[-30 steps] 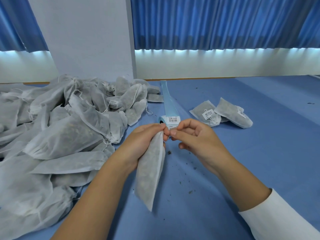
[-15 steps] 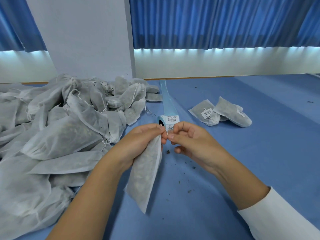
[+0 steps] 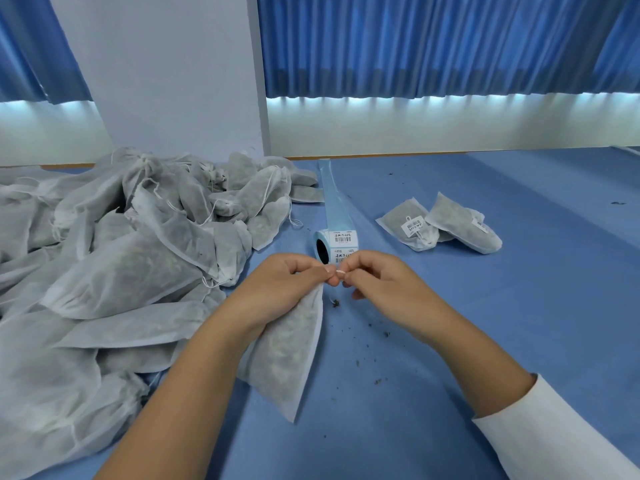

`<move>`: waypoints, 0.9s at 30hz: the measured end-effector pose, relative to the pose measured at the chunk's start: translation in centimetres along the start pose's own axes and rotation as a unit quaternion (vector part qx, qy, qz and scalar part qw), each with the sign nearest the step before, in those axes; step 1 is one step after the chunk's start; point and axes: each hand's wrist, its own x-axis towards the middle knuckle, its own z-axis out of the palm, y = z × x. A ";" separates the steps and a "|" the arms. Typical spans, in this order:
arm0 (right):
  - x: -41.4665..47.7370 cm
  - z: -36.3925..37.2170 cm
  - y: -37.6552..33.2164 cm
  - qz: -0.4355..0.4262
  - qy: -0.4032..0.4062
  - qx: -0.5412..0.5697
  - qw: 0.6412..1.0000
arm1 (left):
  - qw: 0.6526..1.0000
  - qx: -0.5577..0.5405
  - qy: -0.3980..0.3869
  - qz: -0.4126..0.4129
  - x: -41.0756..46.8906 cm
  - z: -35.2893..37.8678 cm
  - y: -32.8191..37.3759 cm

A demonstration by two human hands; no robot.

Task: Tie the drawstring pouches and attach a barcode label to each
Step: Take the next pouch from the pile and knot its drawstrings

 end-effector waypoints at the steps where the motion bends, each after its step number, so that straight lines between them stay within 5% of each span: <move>1: 0.0 -0.1 0.0 0.013 -0.011 0.031 0.999 | 1.000 0.003 -0.003 0.001 -0.1 0.0 0.1; 16: 0.0 0.3 -0.1 0.013 0.006 0.171 0.985 | 1.000 -0.017 -0.011 -0.007 -0.5 0.0 0.8; 27: -0.4 0.5 0.2 -0.076 0.027 0.023 0.996 | 0.999 0.016 -0.030 -0.025 -0.7 -0.2 1.0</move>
